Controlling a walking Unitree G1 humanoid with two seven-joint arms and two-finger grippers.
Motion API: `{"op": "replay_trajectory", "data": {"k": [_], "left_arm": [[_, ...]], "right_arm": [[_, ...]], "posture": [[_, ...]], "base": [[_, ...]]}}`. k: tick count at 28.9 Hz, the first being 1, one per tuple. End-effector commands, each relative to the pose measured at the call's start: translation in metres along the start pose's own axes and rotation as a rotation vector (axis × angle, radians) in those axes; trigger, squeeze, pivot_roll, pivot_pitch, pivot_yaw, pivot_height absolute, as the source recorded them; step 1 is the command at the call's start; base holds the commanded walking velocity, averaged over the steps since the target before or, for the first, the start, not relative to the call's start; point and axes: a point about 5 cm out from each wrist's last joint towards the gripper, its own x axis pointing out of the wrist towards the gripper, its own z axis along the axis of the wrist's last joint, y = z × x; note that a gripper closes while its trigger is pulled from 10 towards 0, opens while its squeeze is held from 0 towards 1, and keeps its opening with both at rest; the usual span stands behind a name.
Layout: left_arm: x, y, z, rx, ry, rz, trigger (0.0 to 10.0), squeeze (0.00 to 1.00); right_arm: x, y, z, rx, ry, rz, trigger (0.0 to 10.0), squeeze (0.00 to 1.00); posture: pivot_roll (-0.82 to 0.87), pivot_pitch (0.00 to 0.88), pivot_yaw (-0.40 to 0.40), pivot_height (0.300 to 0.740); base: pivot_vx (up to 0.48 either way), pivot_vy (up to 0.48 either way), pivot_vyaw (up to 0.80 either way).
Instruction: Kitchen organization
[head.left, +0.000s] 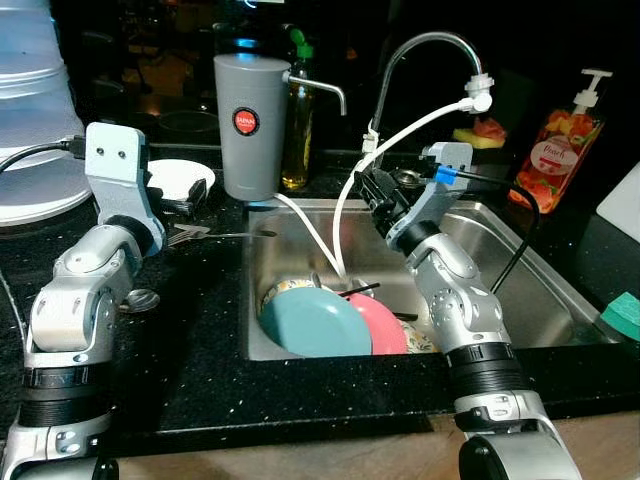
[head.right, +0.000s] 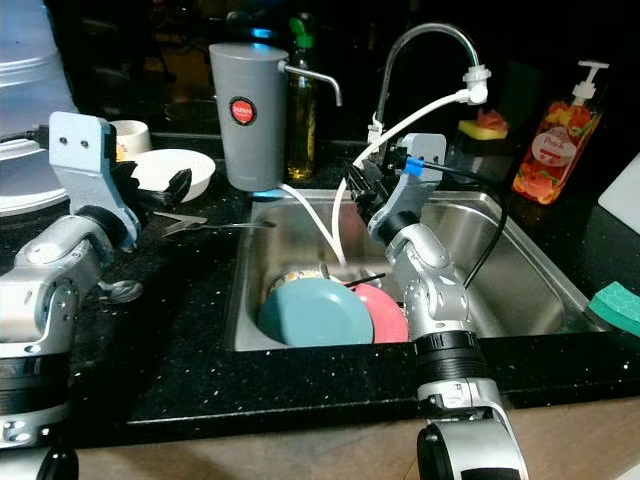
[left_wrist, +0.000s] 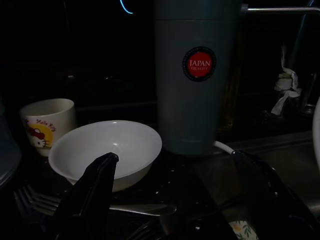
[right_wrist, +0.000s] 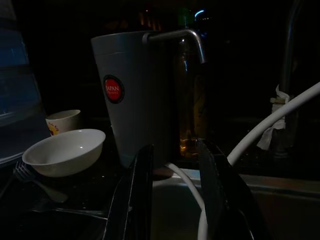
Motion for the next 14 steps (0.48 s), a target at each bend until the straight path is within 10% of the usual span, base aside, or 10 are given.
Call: {"op": "replay_trajectory", "data": {"k": [1,14], "left_arm": [[-0.001,0.0,0.0008,-0.003,-0.001,0.003,10.0,0.0],[-0.0006,0.0014,-0.0035,0.056,0.04,0.003,10.0,0.0]], "right_arm": [[0.0011,-0.0004,0.0016,0.005,-0.002,-0.001,10.0,0.0],[0.001,-0.0022,-0.0005,0.003,0.007,0.0,10.0,0.0]], "posture": [[0.05,0.039,-0.078,0.74],[0.05,0.038,-0.077,0.74]], "base": [[0.0,0.48,0.0],[0.0,0.037,0.0]]}}
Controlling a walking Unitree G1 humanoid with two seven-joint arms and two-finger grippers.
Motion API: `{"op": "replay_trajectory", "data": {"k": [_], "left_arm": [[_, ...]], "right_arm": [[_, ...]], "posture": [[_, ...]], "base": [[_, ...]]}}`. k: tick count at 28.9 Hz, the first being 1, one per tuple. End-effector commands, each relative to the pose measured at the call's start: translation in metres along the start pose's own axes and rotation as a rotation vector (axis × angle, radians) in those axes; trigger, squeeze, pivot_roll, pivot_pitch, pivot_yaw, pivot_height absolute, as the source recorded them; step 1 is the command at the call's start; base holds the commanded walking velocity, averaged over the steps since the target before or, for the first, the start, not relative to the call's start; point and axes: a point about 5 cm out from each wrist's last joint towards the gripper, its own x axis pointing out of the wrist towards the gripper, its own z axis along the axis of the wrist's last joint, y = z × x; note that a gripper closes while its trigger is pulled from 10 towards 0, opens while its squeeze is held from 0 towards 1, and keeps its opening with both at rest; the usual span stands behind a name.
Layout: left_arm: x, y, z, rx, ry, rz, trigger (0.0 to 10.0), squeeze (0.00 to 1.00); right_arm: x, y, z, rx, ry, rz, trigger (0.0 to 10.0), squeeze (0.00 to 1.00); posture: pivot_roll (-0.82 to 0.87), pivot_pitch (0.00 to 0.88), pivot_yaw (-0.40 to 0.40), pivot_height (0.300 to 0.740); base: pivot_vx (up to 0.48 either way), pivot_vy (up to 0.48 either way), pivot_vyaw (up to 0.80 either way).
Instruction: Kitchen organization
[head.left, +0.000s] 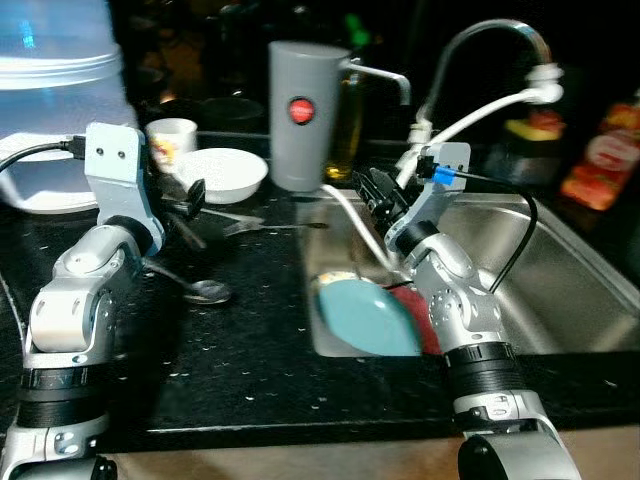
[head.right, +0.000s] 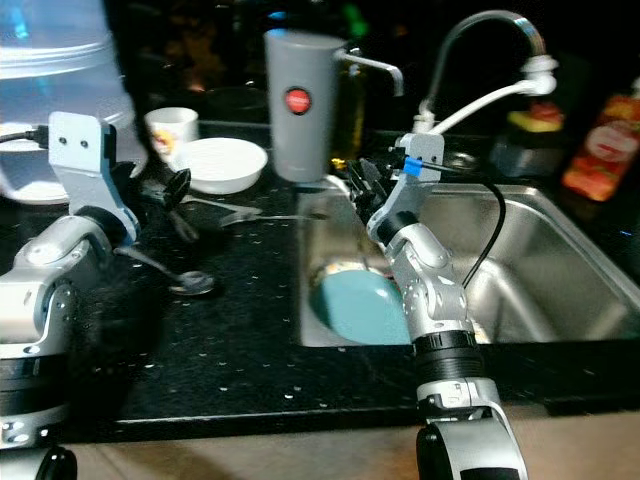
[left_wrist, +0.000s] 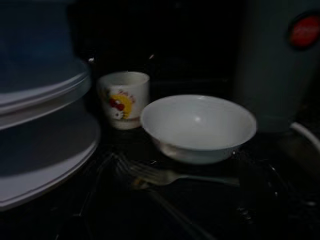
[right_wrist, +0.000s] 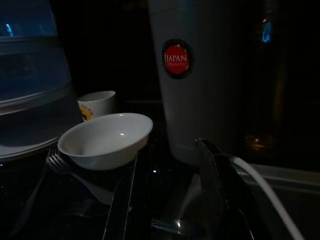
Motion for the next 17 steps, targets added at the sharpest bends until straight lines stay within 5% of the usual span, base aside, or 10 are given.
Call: {"op": "replay_trajectory", "data": {"k": [1,12,17], "left_arm": [[0.0006,-0.0022,-0.0039,0.022,0.031,-0.015,10.0,0.0],[0.0018,-0.0009,-0.0074,0.055,0.066,-0.01,10.0,0.0],[0.0022,-0.0006,-0.0074,0.048,0.059,0.002,10.0,0.0]], "right_arm": [[-0.0008,-0.0053,0.0002,0.002,0.003,-0.014,10.0,0.0],[-0.0009,-0.0056,-0.0008,0.0,0.005,-0.018,10.0,0.0],[-0.001,-0.0059,-0.0005,-0.001,0.004,-0.018,10.0,0.0]], "posture": [[0.05,0.038,-0.077,0.74],[0.05,0.039,-0.073,0.74],[0.05,0.039,-0.073,0.74]], "base": [[0.0,0.0,0.0],[0.0,0.0,0.0],[0.0,-0.48,0.0]]}}
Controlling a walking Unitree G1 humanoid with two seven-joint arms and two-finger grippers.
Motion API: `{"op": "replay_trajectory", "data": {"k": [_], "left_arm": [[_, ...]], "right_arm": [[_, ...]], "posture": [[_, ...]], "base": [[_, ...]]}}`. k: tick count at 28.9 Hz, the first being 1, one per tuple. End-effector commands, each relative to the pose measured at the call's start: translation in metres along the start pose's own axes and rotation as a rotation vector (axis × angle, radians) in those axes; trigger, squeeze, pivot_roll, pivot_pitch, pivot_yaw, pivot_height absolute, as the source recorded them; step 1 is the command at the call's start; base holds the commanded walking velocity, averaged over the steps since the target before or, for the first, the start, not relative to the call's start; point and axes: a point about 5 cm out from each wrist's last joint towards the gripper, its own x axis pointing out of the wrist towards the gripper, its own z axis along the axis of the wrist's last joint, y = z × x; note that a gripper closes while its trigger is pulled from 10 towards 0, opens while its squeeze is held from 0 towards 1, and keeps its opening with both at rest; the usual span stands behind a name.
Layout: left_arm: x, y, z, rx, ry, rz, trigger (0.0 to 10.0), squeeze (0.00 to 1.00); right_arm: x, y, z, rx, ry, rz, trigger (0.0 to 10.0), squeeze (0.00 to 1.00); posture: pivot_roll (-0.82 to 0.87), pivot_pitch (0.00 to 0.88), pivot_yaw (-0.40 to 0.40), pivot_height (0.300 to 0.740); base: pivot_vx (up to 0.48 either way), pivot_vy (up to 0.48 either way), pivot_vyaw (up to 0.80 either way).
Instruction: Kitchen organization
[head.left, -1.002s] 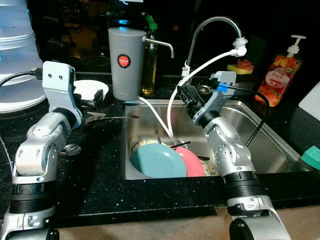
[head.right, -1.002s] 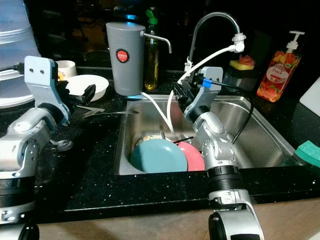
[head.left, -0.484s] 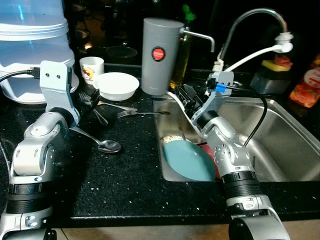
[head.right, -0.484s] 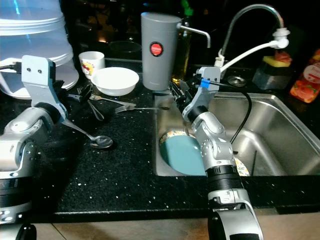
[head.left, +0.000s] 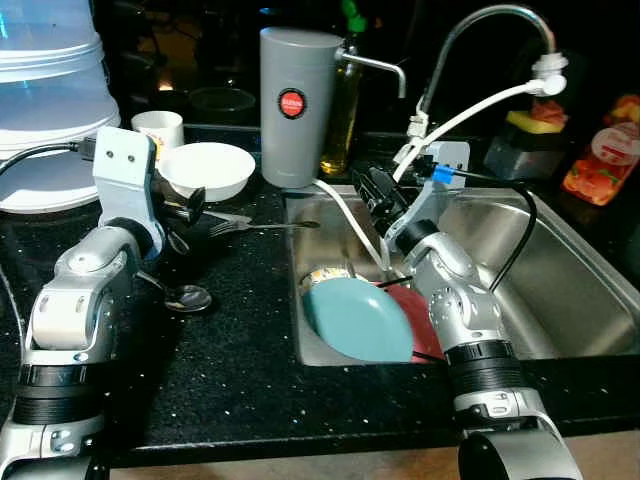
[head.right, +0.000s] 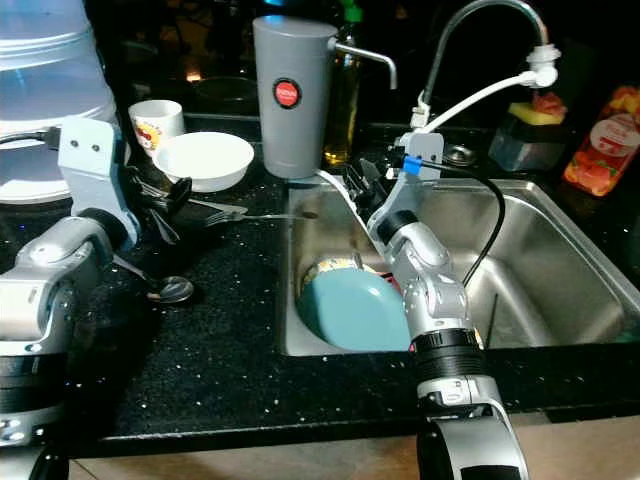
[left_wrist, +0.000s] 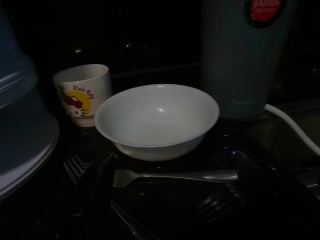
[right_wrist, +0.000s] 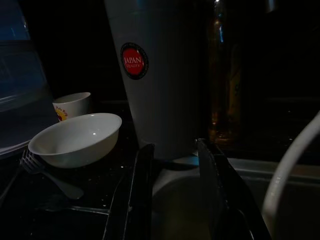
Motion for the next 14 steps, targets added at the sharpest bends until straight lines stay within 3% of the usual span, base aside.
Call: {"op": "replay_trajectory", "data": {"k": [1,3,14], "left_arm": [[0.0,0.0017,-0.0013,0.007,0.008,0.013,10.0,0.0],[0.0001,0.0036,-0.0011,-0.04,-0.001,0.024,10.0,0.0],[-0.0004,0.0092,-0.0008,-0.024,-0.001,0.051,10.0,0.0]], "right_arm": [[-0.0011,-0.0035,-0.0008,0.001,0.001,-0.011,10.0,0.0],[-0.0012,-0.0036,-0.0006,0.0,0.001,-0.011,10.0,0.0],[0.0001,-0.0013,-0.0004,0.001,0.002,-0.001,10.0,0.0]], "posture": [[0.05,0.039,-0.073,0.74],[0.05,0.039,-0.073,0.74],[0.05,0.035,-0.076,0.74]], "base": [[0.0,-0.48,0.0],[0.0,0.0,0.0],[0.0,0.0,0.0]]}}
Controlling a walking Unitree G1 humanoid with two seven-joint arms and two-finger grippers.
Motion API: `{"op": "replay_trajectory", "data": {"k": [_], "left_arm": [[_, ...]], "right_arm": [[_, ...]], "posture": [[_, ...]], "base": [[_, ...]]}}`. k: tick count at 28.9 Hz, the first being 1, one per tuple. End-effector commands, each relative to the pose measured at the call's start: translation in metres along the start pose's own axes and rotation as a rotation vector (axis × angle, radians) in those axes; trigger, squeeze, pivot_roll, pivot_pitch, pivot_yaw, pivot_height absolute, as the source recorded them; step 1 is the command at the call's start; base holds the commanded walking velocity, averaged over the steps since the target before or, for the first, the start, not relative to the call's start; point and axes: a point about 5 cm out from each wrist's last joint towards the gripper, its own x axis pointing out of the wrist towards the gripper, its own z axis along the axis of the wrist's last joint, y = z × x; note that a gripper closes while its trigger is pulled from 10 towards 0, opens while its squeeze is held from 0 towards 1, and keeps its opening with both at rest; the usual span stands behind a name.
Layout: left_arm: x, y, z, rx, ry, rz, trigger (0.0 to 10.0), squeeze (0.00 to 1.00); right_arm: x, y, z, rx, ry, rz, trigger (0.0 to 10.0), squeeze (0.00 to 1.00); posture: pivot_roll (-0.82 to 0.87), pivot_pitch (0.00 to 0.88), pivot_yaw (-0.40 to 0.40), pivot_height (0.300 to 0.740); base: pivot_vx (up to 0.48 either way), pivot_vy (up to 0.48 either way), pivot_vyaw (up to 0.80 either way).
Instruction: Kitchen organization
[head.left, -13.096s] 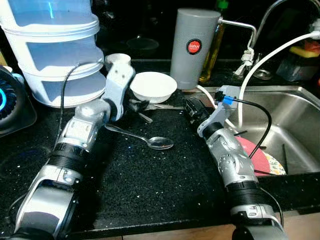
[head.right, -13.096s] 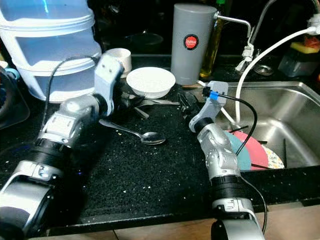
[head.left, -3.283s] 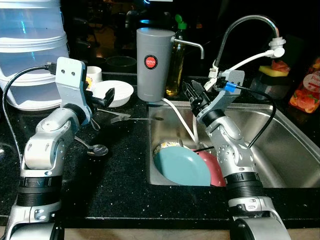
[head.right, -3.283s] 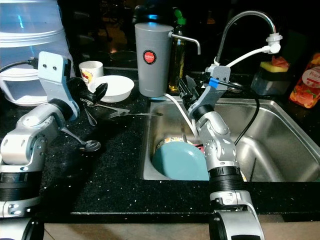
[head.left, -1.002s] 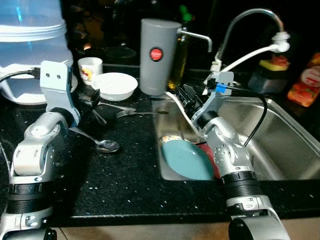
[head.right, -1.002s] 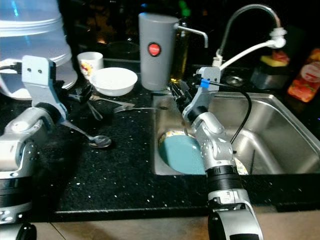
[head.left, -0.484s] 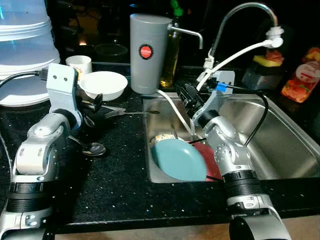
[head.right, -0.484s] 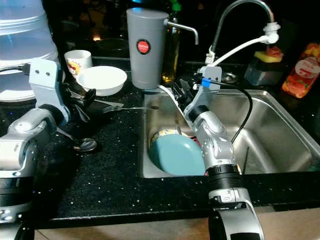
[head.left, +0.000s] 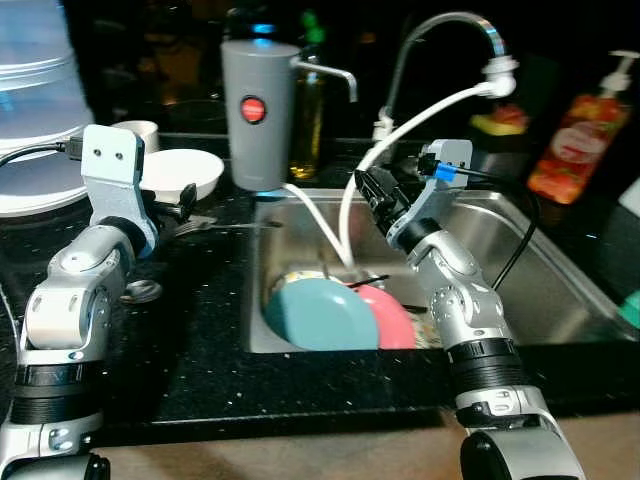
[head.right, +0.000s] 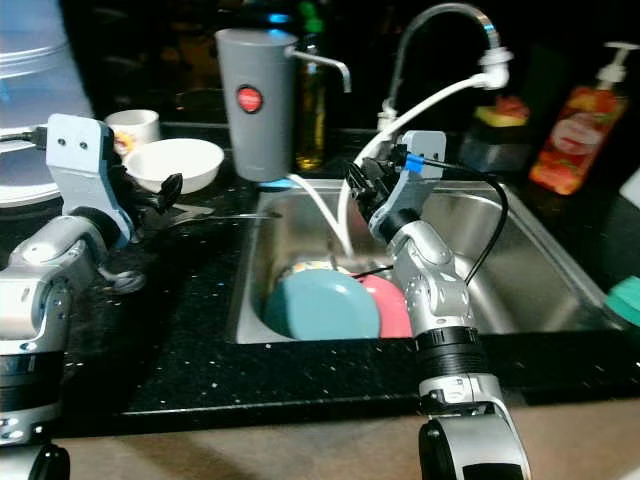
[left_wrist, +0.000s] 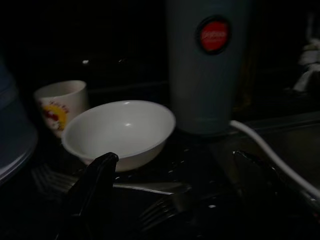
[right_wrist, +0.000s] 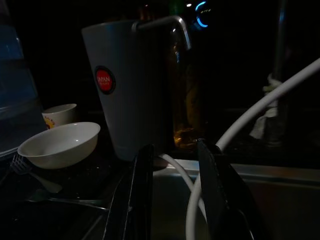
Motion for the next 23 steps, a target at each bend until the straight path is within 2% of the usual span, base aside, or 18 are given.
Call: {"op": "replay_trajectory", "data": {"k": [1,8,13,14,15,22,23], "left_arm": [[0.001,0.002,-0.002,0.006,0.008,0.012,10.0,0.0],[0.001,0.006,-0.004,0.01,0.022,0.025,10.0,0.0],[0.001,0.019,-0.007,-0.021,0.067,0.081,10.0,0.0],[0.001,0.022,-0.007,-0.032,0.076,0.094,10.0,0.72],[0.001,0.025,-0.007,-0.038,0.081,0.103,10.0,1.0],[-0.001,0.03,-0.009,-0.005,0.118,0.118,10.0,1.0],[-0.001,0.03,-0.009,0.004,0.122,0.118,10.0,0.0]], "right_arm": [[0.0,0.001,-0.001,0.002,0.003,0.006,10.0,0.0],[-0.001,0.0,-0.003,-0.004,0.012,0.009,10.0,0.0],[0.002,0.002,-0.006,-0.024,0.046,0.024,10.0,0.0],[0.002,0.003,-0.006,-0.026,0.051,0.029,10.0,0.0],[0.003,0.003,-0.006,-0.029,0.057,0.037,10.0,0.0],[0.005,0.006,-0.008,-0.034,0.072,0.058,10.0,0.0],[0.005,0.007,-0.008,-0.033,0.074,0.059,10.0,0.0]], "posture": [[0.05,0.035,-0.076,0.74],[0.05,0.03,-0.079,0.74],[0.05,0.026,-0.079,0.74],[0.05,0.026,-0.079,0.74],[0.05,0.026,-0.079,0.74],[0.06,0.025,-0.079,0.74],[0.06,0.027,-0.08,0.74]], "base": [[0.0,0.0,0.0],[0.0,0.0,0.0],[0.0,0.0,0.0],[0.0,0.0,0.0],[0.0,0.0,0.0],[0.0,0.0,0.0],[0.0,0.0,0.0]]}}
